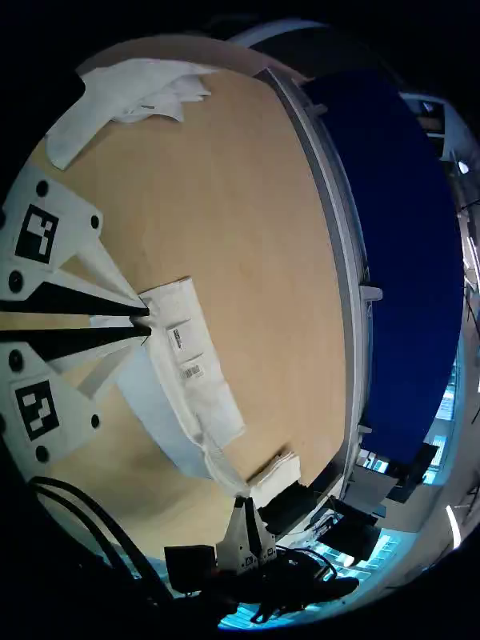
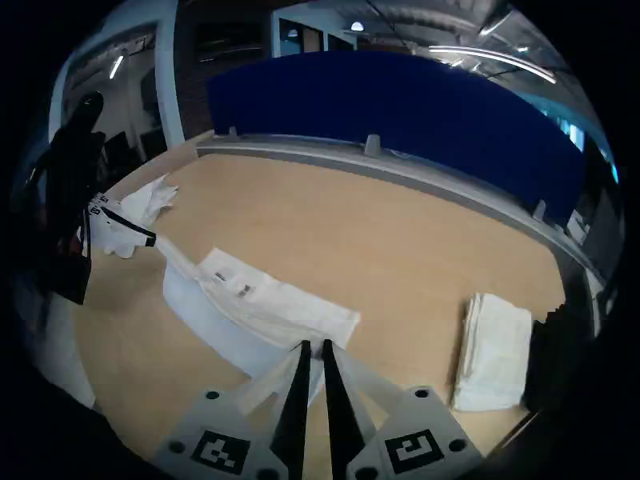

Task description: Fold towel

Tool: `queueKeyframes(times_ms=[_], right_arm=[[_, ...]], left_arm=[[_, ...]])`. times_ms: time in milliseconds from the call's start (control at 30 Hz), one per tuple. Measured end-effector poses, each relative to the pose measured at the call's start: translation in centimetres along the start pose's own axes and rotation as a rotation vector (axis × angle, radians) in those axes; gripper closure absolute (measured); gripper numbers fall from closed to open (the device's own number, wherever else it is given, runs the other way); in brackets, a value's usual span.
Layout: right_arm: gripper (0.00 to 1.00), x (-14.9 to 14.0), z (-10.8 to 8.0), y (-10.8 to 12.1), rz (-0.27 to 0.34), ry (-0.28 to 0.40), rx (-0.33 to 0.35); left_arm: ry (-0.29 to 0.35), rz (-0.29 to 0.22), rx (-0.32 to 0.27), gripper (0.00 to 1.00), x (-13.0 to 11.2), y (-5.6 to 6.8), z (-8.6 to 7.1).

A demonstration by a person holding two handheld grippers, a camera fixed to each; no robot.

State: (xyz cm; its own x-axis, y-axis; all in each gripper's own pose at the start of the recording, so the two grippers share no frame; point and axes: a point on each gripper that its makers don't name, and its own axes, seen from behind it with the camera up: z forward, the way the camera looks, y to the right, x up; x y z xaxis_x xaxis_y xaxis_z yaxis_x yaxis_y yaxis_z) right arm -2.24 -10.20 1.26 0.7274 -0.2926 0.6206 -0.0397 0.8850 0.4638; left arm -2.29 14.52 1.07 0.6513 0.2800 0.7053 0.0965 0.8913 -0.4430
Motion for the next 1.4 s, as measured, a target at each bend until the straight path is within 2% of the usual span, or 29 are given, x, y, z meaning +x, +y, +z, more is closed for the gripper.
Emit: queueKeyframes(times_ms=[167,467,700,833,900,967,1033,1233,1367,1400], right_arm=[[0.88,-0.8,1.8,0.8,0.017,-0.03,0.002],[0.89,-2.1,4.3,1.4,0.024,-0.072,0.005],[0.88,-2.1,5.9,2.0,0.04,-0.078,-0.01],[0.86,-2.4,6.7,2.3,0.057,-0.083,-0.017],[0.84,-2.5,7.0,2.3,0.065,-0.086,-0.02],[0.78,-2.7,7.3,2.4,0.073,-0.089,-0.025],[0.62,-2.7,7.4,2.5,0.073,-0.087,-0.032],[0.15,-2.3,7.0,2.8,0.048,-0.064,-0.055],[0.04,-2.3,6.5,3.1,0.038,-0.056,-0.067],[0.03,-2.3,6.5,3.1,0.039,-0.054,-0.067]], left_arm=[[-0.041,0.014,-0.007,0.91,-0.8,-0.5,2.3],[-0.09,0.029,0.004,0.91,-2.6,-1.2,5.2],[-0.096,0.015,0.019,0.89,-3.0,-1.7,6.7],[-0.099,0.0,0.022,0.86,-3.0,-1.9,7.3],[-0.099,-0.001,0.029,0.81,-3.0,-2.1,7.6],[-0.099,-0.001,0.041,0.76,-3.0,-2.5,7.8],[-0.1,0.001,0.056,0.72,-3.0,-2.8,7.9],[-0.088,-0.011,0.085,0.28,-2.8,-3.6,7.3],[-0.075,-0.036,0.084,0.07,-2.7,-3.8,6.8],[-0.071,-0.04,0.084,0.07,-2.7,-3.9,6.7]])
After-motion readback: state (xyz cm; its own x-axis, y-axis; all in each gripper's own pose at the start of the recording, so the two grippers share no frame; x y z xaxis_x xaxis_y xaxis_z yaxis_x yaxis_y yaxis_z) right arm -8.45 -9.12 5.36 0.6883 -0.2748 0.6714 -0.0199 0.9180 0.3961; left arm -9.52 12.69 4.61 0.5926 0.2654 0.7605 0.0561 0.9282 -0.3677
